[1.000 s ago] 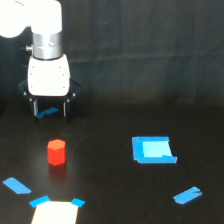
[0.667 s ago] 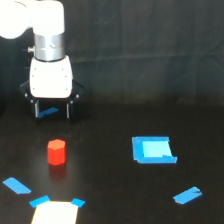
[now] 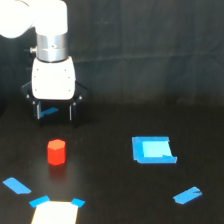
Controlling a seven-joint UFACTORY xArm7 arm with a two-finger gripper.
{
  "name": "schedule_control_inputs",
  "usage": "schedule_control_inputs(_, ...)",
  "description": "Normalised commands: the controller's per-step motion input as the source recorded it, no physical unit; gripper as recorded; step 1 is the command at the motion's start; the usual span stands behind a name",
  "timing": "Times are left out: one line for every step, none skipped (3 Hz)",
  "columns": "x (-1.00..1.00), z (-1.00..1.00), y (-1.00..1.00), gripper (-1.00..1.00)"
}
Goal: Pick up the red object from the table
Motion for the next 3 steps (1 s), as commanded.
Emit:
schedule_control_inputs(0.12, -1.0, -1.0, 0.75)
schedule_control_inputs(0.11, -1.0, -1.0, 1.0)
schedule_control_inputs(0.16, -0.73, -1.0, 1.0)
